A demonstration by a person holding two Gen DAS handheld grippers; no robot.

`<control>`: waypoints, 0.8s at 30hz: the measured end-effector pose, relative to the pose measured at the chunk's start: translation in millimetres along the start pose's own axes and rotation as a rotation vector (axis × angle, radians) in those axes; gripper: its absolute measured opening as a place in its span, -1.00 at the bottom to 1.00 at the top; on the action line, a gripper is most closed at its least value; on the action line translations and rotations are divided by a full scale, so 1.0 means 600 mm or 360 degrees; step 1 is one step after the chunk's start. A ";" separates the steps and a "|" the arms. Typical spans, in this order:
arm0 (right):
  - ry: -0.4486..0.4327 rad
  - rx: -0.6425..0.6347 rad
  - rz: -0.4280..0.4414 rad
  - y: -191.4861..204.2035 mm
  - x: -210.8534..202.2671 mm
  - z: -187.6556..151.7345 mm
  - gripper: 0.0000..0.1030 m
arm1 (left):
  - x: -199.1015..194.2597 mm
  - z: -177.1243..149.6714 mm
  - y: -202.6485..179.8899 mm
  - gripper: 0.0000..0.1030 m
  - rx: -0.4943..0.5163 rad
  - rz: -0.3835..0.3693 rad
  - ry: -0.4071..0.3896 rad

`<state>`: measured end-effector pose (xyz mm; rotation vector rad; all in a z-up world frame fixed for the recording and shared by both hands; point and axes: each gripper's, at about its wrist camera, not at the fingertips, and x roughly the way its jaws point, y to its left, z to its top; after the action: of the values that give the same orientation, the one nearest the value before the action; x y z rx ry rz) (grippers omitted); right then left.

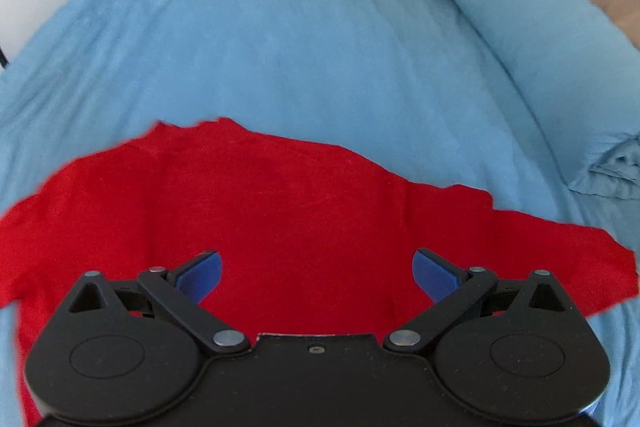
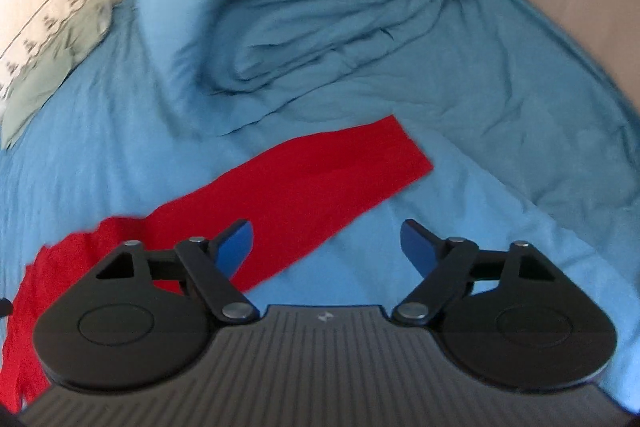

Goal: Fold small clothes
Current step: 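Grasp a sleeve cuff with the right gripper and fold it across the body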

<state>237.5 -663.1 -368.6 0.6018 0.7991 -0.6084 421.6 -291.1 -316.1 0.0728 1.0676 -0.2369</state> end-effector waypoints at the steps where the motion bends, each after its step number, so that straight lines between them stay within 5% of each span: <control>1: -0.0002 0.0030 0.0006 -0.009 0.020 0.002 0.73 | 0.022 0.003 -0.004 1.00 0.0000 -0.0002 0.0006; 13: -0.0070 0.0371 0.0008 -0.075 0.140 0.014 0.30 | 0.182 0.024 0.000 0.99 -0.0041 -0.0051 0.0018; 18: -0.0124 0.0472 -0.0017 -0.084 0.155 0.035 -0.08 | 0.214 0.026 -0.006 0.99 -0.0036 -0.0030 -0.0004; 20: -0.0124 0.0528 -0.0023 -0.090 0.157 0.040 -0.48 | 0.220 0.025 -0.011 1.00 0.0006 -0.0005 -0.0005; 24: -0.0183 0.0486 -0.0013 -0.071 0.134 0.047 -0.57 | 0.219 0.024 -0.009 1.00 0.0018 -0.0014 0.0001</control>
<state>265.6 -732.4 -427.5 0.8341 0.6047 -0.7727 493.3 -319.8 -423.7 0.0787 1.0675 -0.2509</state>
